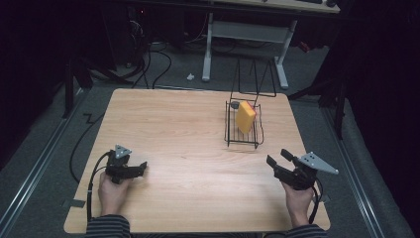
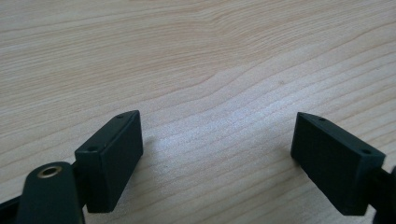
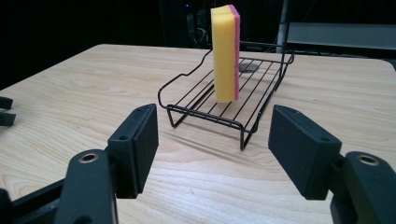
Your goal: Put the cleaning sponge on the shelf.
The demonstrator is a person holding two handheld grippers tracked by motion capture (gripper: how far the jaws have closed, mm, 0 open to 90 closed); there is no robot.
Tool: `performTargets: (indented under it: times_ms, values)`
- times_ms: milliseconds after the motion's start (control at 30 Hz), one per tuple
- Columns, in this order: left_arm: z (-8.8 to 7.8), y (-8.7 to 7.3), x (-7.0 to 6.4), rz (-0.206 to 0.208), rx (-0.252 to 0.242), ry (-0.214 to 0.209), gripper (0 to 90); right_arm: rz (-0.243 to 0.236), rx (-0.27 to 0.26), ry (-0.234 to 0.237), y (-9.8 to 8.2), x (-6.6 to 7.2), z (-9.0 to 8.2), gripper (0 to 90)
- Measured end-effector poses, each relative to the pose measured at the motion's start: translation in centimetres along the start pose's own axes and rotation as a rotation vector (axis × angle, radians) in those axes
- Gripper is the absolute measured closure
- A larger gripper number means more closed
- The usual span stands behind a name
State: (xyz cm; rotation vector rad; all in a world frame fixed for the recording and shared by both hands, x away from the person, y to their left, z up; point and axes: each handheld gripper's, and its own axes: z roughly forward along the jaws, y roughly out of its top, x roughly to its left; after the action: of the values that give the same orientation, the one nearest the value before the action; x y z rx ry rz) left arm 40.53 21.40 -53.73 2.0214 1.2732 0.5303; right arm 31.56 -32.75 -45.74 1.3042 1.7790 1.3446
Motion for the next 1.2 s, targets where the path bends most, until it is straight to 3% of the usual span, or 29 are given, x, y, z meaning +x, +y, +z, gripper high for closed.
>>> performTargets:
  times_ms: [600, 1200]
  values:
    - [0.0, 0.0, 0.0, 0.0, 0.0, 0.0, 17.3, -0.004, 0.04, 0.005, -0.5, 0.0, 1.7, 34.1]
    - [0.0, 0.0, 0.0, 0.0, 0.0, 0.0, 17.3, 0.008, 0.1, -0.024, -1.5, -0.8, 3.3, 34.1]
